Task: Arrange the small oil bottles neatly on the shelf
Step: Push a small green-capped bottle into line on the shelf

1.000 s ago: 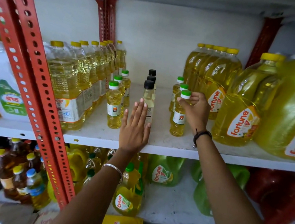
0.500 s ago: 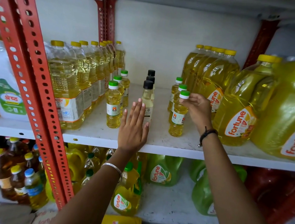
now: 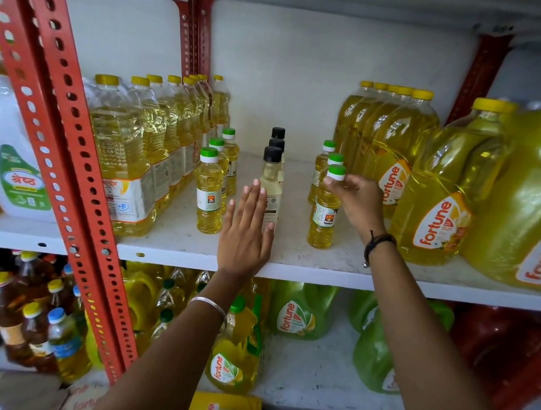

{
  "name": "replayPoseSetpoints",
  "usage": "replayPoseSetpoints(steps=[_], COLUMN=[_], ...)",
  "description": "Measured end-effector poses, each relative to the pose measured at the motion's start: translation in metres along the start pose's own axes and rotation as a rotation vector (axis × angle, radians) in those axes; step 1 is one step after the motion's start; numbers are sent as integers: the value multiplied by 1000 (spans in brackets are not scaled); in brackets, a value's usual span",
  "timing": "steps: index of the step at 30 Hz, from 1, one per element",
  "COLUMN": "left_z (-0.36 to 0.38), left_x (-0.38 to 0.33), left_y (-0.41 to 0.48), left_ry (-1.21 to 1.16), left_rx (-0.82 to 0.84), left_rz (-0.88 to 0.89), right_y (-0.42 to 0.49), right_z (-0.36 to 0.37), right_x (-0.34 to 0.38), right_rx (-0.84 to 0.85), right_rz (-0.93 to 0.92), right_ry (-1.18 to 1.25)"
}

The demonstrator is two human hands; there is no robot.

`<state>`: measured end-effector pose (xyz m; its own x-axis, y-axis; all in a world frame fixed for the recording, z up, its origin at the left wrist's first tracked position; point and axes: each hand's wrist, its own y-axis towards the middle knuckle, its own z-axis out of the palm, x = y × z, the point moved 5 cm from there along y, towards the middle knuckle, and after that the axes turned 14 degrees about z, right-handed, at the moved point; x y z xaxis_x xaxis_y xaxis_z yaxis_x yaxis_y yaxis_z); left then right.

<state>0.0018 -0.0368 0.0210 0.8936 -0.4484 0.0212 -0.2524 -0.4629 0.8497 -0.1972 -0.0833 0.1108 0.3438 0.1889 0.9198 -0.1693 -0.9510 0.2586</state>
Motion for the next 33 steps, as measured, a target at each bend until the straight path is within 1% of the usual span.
replayPoseSetpoints(steps=[8,12,18,28,33], left_z=[-2,-1,0,0,-2], left_x=[-1,-2,-3,-3,-3], left_y=[0,0,-1,0,-1], left_ry=[-2,-2,2,3,-2], left_rx=[-3,10,31,46,50], left_rz=[4,7,12,7,13], right_y=[-14,-24,-33,-37,-45], right_z=[-14,-21,-29,-29,-25], right_x=[2,1,4,1,-5], right_rx=[-8,-1,-5,12,-12], right_rz=[-36,-25,-38,-24,-11], right_ry=[-16,19,9,16,60])
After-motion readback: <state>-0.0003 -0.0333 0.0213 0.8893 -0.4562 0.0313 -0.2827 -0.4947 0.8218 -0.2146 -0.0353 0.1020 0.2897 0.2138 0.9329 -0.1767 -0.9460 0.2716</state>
